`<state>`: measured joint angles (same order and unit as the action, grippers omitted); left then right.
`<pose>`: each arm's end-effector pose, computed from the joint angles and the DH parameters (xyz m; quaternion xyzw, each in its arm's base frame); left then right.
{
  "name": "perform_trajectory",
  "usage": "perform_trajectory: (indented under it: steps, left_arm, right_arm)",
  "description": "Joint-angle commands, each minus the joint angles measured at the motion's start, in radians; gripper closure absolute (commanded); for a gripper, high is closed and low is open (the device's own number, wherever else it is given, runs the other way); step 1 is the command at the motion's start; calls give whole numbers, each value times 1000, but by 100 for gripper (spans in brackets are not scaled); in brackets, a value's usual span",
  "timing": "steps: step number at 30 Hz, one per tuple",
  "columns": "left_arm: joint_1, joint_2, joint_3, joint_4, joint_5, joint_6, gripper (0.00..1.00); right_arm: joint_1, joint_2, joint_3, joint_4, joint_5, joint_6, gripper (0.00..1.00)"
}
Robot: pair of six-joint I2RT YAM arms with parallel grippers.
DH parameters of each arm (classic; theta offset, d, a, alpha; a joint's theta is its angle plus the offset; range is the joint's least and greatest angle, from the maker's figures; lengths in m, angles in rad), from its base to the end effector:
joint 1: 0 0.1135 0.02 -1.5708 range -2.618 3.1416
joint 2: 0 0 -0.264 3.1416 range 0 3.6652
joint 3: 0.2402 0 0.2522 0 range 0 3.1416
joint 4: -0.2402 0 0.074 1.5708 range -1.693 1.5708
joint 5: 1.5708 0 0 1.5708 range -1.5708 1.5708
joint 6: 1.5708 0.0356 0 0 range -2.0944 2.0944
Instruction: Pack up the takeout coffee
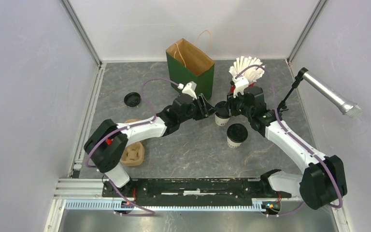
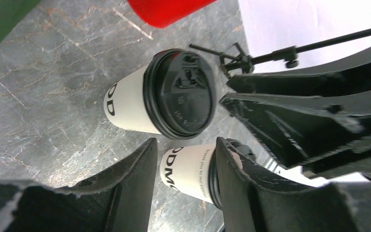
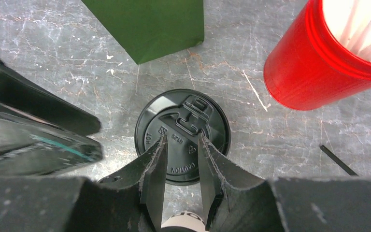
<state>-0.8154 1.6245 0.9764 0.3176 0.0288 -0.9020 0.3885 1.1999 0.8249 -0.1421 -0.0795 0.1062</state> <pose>0.2525 -0.2696 0.2415 -0.0269 0.8133 -0.4475 0.3708 0.2483 0.1047 0.2715 -0.1413 0.8523 0.1563 0.4787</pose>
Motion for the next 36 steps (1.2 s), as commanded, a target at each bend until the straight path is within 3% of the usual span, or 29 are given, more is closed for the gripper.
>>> perform_trajectory:
  steps: [1,10,17,25,29,36]
  left_arm:
    - [-1,82,50,56,30,42,48]
    - [-3,206,48,36,3,15,70]
    - [-5,212,19,-8,-45,30,71]
    - [-5,46,29,-108,-25,91,59]
    - [7,-91,44,-247,-114,146,46]
    - [133,-274,111,-460,-209,227,31]
  right_arm:
    - [-6,28,-9,83,-33,-20,65]
    - [-18,48,-135,90,-34,-2,67]
    - [-41,55,-192,114,-42,0,67]
    - [-43,79,-75,75,-49,-9,66]
    - [-44,60,21,34,-89,-9,64]
    - [-42,28,156,4,-154,9,59]
